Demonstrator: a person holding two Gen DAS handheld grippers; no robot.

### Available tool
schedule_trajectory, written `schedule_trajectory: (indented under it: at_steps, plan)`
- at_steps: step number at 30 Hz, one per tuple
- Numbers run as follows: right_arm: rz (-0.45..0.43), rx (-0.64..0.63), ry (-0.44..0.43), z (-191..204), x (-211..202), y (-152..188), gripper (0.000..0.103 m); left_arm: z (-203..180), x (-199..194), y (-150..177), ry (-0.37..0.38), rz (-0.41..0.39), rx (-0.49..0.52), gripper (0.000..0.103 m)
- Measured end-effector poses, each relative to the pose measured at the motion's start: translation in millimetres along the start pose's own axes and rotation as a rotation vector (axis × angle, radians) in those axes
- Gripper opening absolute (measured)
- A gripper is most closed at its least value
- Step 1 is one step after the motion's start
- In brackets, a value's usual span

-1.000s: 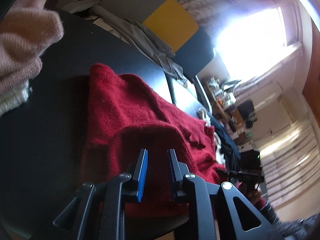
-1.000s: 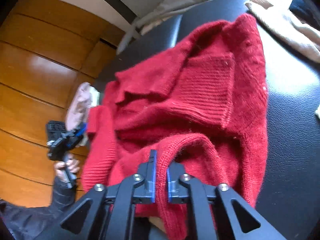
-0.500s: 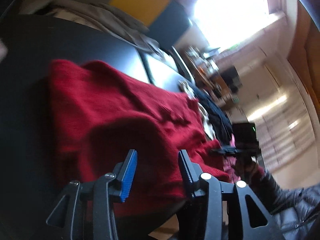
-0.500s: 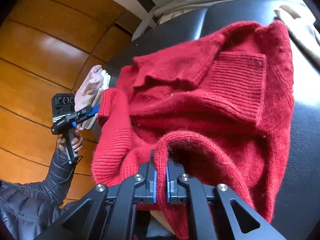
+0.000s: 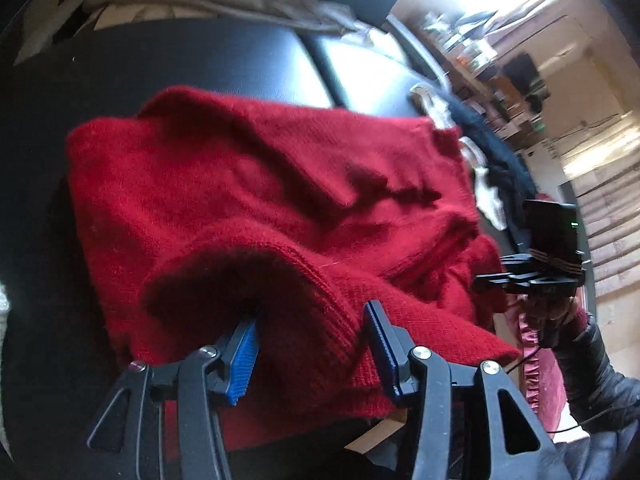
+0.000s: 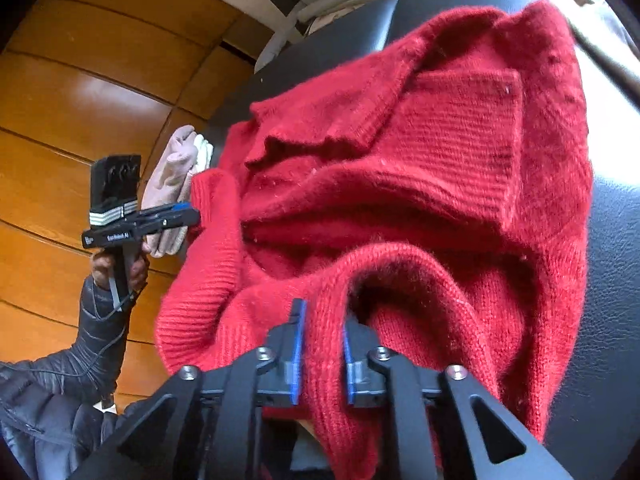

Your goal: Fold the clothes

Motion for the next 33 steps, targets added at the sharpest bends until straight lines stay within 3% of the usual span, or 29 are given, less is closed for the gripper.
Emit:
schedule_trajectory:
  at_steps: [3, 7, 12, 15, 18, 20, 22, 25, 28, 33]
  plan:
    - [-0.003, -0.055, 0.019, 5, 1, 3, 0.010, 3, -4, 6, 0.022, -0.022, -0.010, 0.016]
    - [0.004, -0.137, 0.025, 25, -5, 6, 0.008, 1, -46, 18, 0.245, -0.152, -0.081, 0.014]
    - [-0.108, -0.137, -0.094, 50, -31, -7, 0.008, 1, -108, 30, 0.530, -0.346, -0.141, 0.014]
    - [-0.197, -0.118, -0.136, 55, -48, -27, 0.008, 10, -134, 22, 0.630, -0.448, -0.186, 0.014]
    - [-0.302, -0.068, -0.163, 44, -63, -62, 0.008, 39, -143, 1, 0.702, -0.537, -0.300, 0.014]
    - [-0.359, 0.019, -0.159, 20, -66, -86, 0.008, 70, -132, -20, 0.696, -0.569, -0.414, 0.014]
    - [-0.396, 0.135, -0.148, -14, -62, -108, 0.008, 101, -96, -36, 0.647, -0.522, -0.546, 0.014]
    - [-0.375, 0.313, -0.129, -64, -39, -118, 0.014, 131, -38, -37, 0.600, -0.408, -0.704, 0.014]
    - [-0.400, 0.402, -0.210, -84, -32, -118, 0.014, 135, -22, -34, 0.585, -0.396, -0.718, 0.019]
    - [-0.416, 0.335, -0.347, -55, -52, -110, 0.064, 137, -26, -31, 0.595, -0.392, -0.707, 0.022]
Point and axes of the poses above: each gripper's, at about its wrist camera, not at the fingertips, and x roughly the way its jaws point, z to its left, y to its underside, the point moved 10 cm from there along x, roughly the way its jaws point, and after that the axes turned 6 degrees about -y, right-handed, at the moved point
